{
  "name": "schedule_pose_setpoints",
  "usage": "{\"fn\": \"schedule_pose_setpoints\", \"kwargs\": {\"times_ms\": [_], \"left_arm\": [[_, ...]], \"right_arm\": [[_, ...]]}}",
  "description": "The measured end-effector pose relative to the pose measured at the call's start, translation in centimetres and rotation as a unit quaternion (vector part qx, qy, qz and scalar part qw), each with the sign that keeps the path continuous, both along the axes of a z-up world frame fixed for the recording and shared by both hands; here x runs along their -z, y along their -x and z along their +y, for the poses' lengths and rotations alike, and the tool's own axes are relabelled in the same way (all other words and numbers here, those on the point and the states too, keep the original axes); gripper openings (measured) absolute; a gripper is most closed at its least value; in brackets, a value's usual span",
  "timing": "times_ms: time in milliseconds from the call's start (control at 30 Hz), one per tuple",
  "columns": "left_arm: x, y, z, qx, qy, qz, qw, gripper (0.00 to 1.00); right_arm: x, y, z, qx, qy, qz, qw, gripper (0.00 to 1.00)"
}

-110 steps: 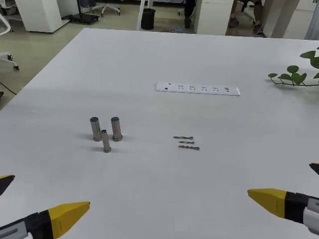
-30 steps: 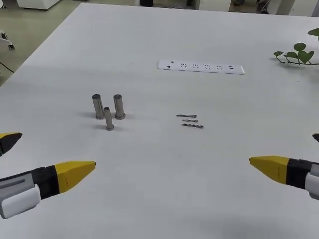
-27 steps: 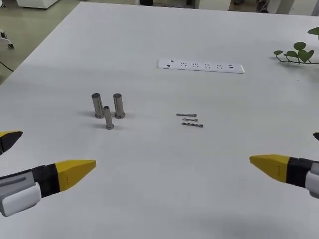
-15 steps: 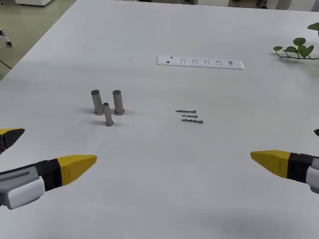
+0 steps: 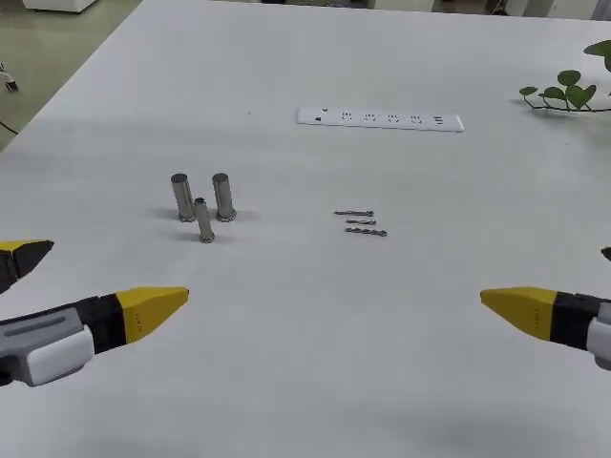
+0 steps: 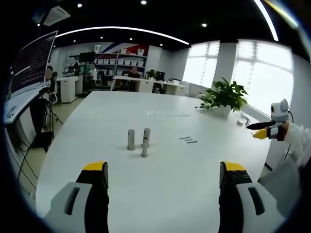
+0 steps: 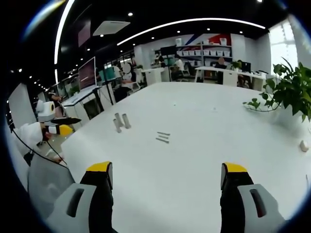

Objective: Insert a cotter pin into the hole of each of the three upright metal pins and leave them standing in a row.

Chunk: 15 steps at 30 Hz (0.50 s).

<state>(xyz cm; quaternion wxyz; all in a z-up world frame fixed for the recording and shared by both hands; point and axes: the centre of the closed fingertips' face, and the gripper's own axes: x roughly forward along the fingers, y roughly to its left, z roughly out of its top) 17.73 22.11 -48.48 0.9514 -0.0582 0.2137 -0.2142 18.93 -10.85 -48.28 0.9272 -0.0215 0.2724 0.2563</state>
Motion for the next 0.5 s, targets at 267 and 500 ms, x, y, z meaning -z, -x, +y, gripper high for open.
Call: {"fn": "schedule_pose_setpoints", "kwargs": {"times_ms": [267, 500], "left_arm": [[0.36, -0.56, -0.42, 0.007, -0.003, 0.002, 1.0, 0.93], [0.38, -0.82, -0.61, 0.011, -0.002, 0.002, 0.9999, 0.93]], "right_arm": [[0.08, -0.03, -0.01, 0.0, 0.0, 0.002, 1.0, 0.9], [0.15, -0.1, -0.09, 0.001, 0.001, 0.003, 1.0, 0.9]]}}
